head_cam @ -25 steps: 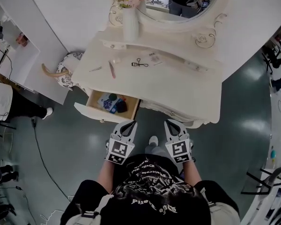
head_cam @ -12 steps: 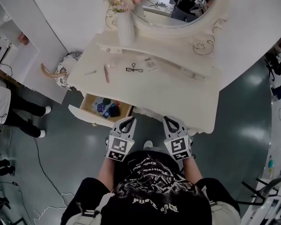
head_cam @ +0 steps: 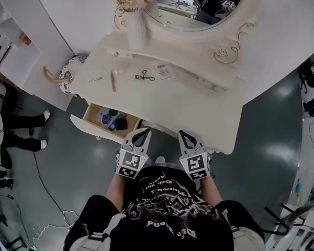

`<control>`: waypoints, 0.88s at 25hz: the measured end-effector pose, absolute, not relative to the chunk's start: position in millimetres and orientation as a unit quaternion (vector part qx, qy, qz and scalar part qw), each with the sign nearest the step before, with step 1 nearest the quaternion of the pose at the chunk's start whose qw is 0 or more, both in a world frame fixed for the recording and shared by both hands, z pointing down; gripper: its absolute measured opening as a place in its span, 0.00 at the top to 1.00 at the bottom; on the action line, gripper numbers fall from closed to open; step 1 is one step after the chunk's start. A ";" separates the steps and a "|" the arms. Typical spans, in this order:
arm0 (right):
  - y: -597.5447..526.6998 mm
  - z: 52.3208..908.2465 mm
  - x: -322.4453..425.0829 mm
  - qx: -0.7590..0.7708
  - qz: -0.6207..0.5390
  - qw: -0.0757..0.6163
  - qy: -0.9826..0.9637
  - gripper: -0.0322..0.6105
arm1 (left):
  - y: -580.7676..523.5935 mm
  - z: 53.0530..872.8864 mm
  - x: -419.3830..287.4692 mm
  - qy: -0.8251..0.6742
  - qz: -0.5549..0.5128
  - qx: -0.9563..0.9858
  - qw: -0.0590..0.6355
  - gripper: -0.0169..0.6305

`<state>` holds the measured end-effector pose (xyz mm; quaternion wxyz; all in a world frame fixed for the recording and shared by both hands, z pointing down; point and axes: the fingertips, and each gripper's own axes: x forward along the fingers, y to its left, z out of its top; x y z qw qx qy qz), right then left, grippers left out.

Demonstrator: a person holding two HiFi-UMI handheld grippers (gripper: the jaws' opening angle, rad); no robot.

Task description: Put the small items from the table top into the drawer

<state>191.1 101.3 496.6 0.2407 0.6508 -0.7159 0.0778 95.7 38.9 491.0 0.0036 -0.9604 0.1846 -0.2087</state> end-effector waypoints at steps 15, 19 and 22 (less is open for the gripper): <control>78.5 511.6 180.9 0.639 0.112 0.231 -0.725 0.93 | 6.3 494.0 74.7 0.211 -0.220 -0.952 -0.008 0.95; 62.6 509.3 186.5 0.642 0.109 0.230 -0.723 0.94 | -11.7 493.4 73.7 0.218 -0.218 -0.951 -0.010 0.95; 55.5 506.9 187.9 0.646 0.111 0.231 -0.719 0.93 | -19.3 493.0 73.1 0.213 -0.220 -0.952 -0.012 0.95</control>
